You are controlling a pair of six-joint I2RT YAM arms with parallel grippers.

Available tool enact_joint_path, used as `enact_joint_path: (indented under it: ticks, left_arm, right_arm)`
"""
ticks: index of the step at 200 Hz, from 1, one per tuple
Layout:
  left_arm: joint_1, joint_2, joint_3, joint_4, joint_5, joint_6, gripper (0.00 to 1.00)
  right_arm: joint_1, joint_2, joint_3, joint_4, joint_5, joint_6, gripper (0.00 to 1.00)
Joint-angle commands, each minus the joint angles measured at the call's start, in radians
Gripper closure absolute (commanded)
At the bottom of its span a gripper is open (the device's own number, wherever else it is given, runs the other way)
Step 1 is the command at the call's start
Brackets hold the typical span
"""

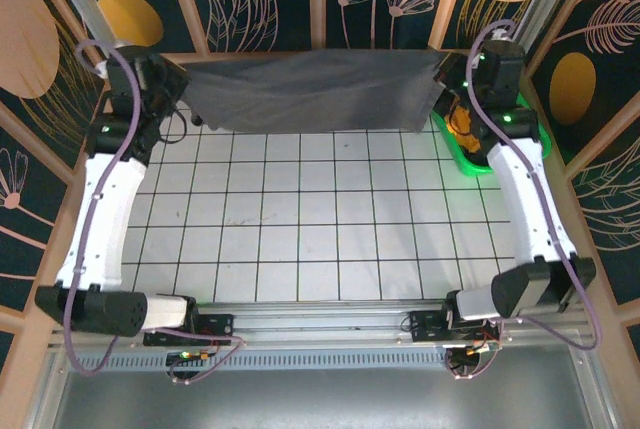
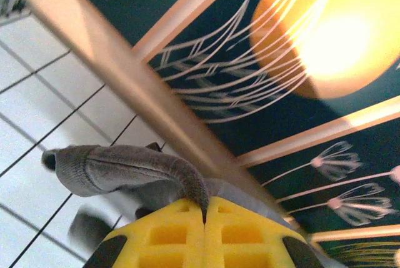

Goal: Fold and stack the t-shirts

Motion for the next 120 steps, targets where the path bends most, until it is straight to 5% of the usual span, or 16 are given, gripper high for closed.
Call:
enact_joint_path:
  ticks: [1,58,120]
  left_arm:
    - [0.006,-0.08,0.112,-0.034,-0.111,0.024,1.0]
    - [0.006,0.017,0.535,-0.221,-0.182,0.066,1.0]
    - [0.142,0.339,0.714,-0.214,0.092,0.003,1.0]
  right_arm:
    - [-0.019,-0.115,0.039,0.093,-0.006,0.005,1.0]
    - [-0.031,-0.262,0.05,0.144,-0.043,0.055,1.0]
    - [-0.03,-0.054,0.094,0.311,-0.251,0.134,1.0]
